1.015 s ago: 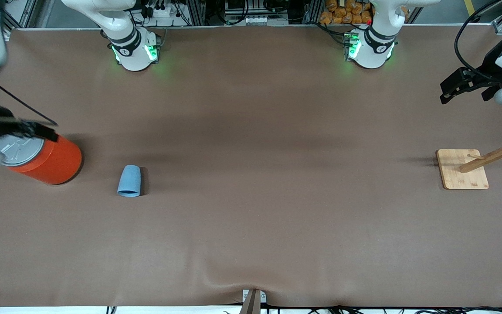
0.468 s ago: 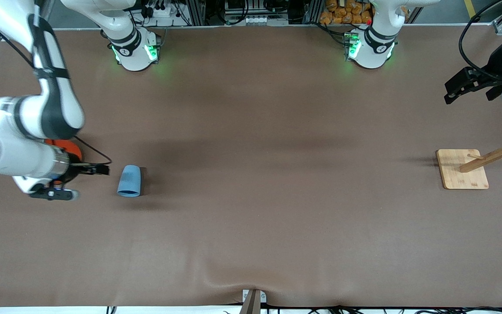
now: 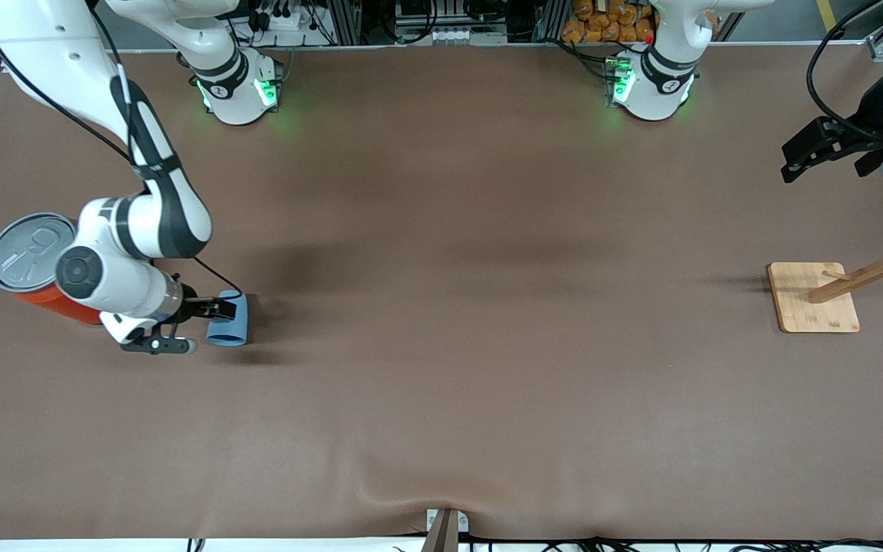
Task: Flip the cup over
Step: 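Grasp the lying blue cup by its base with the right gripper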
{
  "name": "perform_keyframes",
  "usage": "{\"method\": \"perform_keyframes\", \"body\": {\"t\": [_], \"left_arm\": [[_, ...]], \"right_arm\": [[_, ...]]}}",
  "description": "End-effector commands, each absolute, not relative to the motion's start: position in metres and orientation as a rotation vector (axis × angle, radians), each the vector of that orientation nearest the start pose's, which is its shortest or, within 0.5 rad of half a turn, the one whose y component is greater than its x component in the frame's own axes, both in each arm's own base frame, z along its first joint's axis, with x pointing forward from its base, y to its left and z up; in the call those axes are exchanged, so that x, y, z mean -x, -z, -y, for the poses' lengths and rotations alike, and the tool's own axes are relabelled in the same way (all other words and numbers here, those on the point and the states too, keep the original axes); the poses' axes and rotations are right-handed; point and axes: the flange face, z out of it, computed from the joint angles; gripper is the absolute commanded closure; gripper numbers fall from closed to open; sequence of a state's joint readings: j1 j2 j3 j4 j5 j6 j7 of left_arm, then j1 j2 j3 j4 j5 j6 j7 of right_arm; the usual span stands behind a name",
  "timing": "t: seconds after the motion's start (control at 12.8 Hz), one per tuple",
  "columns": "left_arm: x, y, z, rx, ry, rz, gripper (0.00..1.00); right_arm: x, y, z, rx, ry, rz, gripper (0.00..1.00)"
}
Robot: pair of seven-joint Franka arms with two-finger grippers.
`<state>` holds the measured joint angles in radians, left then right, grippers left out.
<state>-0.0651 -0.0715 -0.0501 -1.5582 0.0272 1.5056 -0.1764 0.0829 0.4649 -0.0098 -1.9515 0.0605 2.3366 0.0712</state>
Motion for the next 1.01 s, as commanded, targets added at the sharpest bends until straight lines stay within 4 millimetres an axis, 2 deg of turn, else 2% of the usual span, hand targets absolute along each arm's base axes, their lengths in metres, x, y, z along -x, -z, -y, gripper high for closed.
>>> {"method": "perform_keyframes", "body": {"t": [0.0,0.08,0.16,0.23,0.31,0.47,0.62,0.78,0.86,0.94], "left_arm": [[-0.517,-0.673,0.066,3.129,0.041,0.05,0.0],[-0.516,-0.675,0.068,3.143,0.045,0.046,0.0],[-0.516,-0.675,0.068,3.169,0.04,0.047,0.0],[-0.516,-0.674,0.069,3.183,0.035,0.047,0.0],[-0.515,-0.674,0.07,3.184,0.032,0.047,0.0],[-0.512,-0.674,0.089,3.18,0.029,0.021,0.0],[-0.511,-0.675,0.095,3.175,0.032,0.007,0.0],[-0.51,-0.675,0.099,3.175,0.032,-0.008,0.0],[-0.51,-0.675,0.1,3.174,0.032,-0.01,0.0],[-0.509,-0.676,0.1,3.174,0.034,-0.01,0.0]], "right_arm": [[-0.603,-0.211,-0.051,3.1,-0.094,-0.015,0.0],[-0.604,-0.206,-0.054,3.1,-0.081,-0.01,0.0],[-0.603,-0.203,-0.058,3.096,-0.081,-0.002,0.17],[-0.603,-0.202,-0.058,3.096,-0.097,-0.002,0.75],[-0.604,-0.206,-0.062,3.092,-0.108,-0.006,1.0],[-0.617,-0.232,-0.079,3.075,-0.183,0.043,1.0],[-0.633,-0.264,-0.115,3.041,-0.228,0.157,1.0],[-0.651,-0.295,-0.172,2.956,-0.124,0.452,1.0],[-0.655,-0.299,-0.193,2.93,-0.098,0.513,1.0],[-0.653,-0.295,-0.222,2.899,-0.088,0.638,1.0]]}}
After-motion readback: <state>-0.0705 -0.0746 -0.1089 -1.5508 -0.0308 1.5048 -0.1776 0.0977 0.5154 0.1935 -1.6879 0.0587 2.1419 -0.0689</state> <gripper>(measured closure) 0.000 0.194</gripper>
